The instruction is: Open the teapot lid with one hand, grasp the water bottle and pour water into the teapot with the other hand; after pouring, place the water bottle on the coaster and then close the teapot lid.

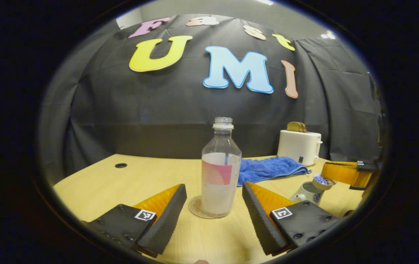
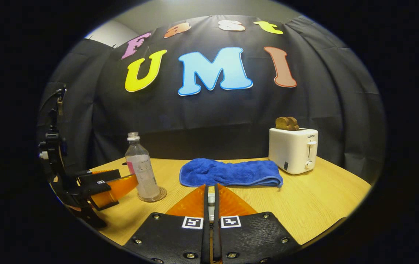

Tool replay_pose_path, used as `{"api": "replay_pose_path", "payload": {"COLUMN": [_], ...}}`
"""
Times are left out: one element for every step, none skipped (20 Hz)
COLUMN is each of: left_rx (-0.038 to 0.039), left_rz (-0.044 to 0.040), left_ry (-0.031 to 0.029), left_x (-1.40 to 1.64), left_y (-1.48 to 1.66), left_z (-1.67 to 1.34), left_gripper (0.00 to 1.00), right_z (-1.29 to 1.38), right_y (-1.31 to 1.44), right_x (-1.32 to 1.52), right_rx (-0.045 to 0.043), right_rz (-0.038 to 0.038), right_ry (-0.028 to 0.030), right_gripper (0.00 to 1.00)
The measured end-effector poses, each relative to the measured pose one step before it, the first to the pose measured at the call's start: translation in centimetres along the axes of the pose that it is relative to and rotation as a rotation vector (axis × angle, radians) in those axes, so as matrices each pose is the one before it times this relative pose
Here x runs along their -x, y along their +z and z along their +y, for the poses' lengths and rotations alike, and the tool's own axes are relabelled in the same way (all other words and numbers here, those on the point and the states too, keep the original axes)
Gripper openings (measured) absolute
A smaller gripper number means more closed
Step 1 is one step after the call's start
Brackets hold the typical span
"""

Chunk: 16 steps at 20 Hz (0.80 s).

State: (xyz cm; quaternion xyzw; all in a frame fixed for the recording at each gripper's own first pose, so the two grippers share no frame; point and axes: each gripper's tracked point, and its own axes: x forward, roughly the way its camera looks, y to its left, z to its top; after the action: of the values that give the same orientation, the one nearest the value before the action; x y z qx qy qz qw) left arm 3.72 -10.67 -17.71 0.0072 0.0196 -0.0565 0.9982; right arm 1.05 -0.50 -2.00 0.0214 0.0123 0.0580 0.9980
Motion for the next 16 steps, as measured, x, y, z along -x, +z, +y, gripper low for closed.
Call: {"api": "replay_pose_path", "payload": {"left_rx": [-0.00588,-0.00705,-0.00557,-0.00362,0.00005,0.00578,0.00646,0.00613,0.00411,0.00358,0.00277,0.00151,0.00175,0.00137,-0.00055,-0.00237], "left_rz": [-0.0073,-0.00859,-0.00278,0.00045,0.00091,-0.00288,-0.00093,0.00051,-0.0005,-0.00087,-0.0018,-0.0016,-0.00618,-0.00452,-0.0025,-0.00091], "left_ry": [0.00759,0.00492,0.00221,0.00224,0.00099,0.00048,-0.0022,-0.00128,0.00115,0.0011,0.00321,0.0024,0.00172,0.00376,0.00249,0.00146], "left_x": [0.547,0.616,0.533,0.538,0.38,0.391,0.345,0.325,0.201,0.182,0.31,0.112,0.33,0.246,0.228,0.109], "left_y": [0.132,0.202,-0.016,-0.051,-0.082,0.077,-0.004,0.06,-0.017,-0.025,0.071,0.041,0.213,0.11,0.048,-0.067], "left_z": [0.314,0.22,0.204,0.119,0.058,0.006,0.018,0.035,-0.017,0.008,-0.037,0.016,-0.007,-0.102,-0.054,-0.091], "left_gripper": [1.0,1.0,1.0,1.0,1.0,1.0,1.0,1.0,1.0,1.0,1.0,1.0,1.0,1.0,1.0,1.0], "right_z": [-0.003,-0.047,-0.005,0.102,0.156,0.259,0.148,-0.065,-0.19,-0.167,0.032,0.034,0.021,-0.075,-0.021,0.071], "right_y": [0.075,0.127,0.149,-0.193,-0.201,-0.228,-0.351,-0.017,0.14,-0.252,-0.315,-0.238,-0.217,0.043,-0.146,-0.214], "right_x": [-0.054,-0.15,-0.272,-0.264,-0.259,-0.257,-0.118,-0.075,-0.068,-0.121,-0.231,-0.174,-0.06,0.001,-0.03,-0.086], "right_rx": [0.00124,0.00567,0.00699,0.00617,0.00622,0.01127,0.01165,0.00962,0.00347,-0.0024,-0.00553,-0.00545,-0.00318,-0.00364,-0.00355,0.00278], "right_rz": [-0.00339,-0.00577,-0.00094,0.00356,0.00465,0.00951,0.0081,0.00083,0.00028,0.00235,0.00776,0.00923,0.00597,-0.00211,0.00257,0.00556], "right_ry": [-0.00086,-0.00483,-0.00529,-0.00119,0.00143,0.00184,0.00062,-0.00616,-0.00488,-0.00504,-0.0004,0.0006,-0.00141,-0.00067,-0.00011,0.0008], "right_gripper": [0.03,0.03,0.03,0.03,0.03,0.03,0.03,0.03,0.03,0.03,0.03,0.03,0.03,0.03,0.03,0.03]}}
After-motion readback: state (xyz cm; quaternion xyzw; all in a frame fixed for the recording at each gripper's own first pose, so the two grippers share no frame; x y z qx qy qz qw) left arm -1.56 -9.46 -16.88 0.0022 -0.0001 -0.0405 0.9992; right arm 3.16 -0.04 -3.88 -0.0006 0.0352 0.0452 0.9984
